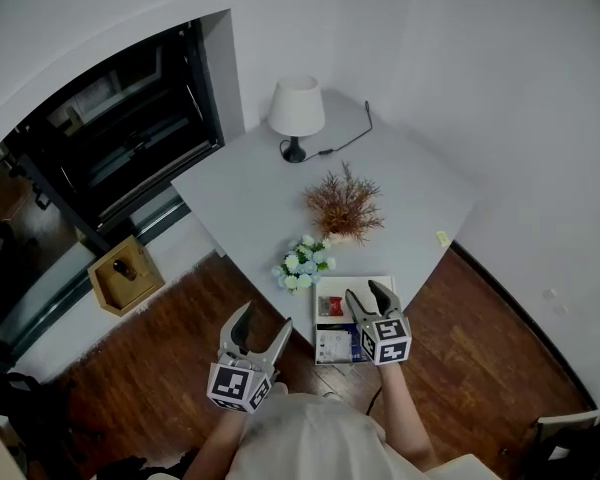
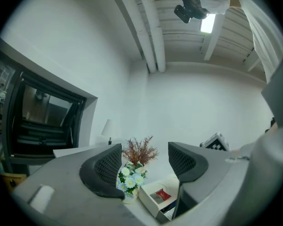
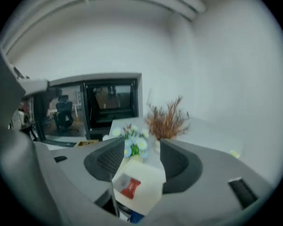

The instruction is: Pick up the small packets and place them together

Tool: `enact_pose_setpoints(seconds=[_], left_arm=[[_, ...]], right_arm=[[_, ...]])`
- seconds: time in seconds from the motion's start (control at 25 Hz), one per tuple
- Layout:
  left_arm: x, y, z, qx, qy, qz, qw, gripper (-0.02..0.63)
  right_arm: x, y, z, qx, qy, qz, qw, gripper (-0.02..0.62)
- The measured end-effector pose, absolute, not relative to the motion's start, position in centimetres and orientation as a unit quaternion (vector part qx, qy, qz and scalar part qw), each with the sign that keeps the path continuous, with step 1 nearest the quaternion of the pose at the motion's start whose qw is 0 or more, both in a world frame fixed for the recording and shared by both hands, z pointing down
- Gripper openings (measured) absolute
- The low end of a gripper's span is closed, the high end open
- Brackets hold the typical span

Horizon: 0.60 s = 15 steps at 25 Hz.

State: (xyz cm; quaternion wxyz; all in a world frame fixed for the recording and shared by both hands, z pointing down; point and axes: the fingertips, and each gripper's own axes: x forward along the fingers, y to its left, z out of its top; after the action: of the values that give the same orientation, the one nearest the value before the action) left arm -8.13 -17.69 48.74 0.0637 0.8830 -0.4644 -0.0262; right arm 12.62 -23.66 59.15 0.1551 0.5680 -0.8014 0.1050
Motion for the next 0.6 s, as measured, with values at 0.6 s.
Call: enact_pose_setpoints(seconds=[0.6], left_arm=[[-2.7, -18.0, 45.6, 0.910, -0.412, -0.047, 0.001, 0.349]], right_arm=[[19.4, -13.7, 43.8, 0.656, -0.750, -0.086, 0.012, 0.330]])
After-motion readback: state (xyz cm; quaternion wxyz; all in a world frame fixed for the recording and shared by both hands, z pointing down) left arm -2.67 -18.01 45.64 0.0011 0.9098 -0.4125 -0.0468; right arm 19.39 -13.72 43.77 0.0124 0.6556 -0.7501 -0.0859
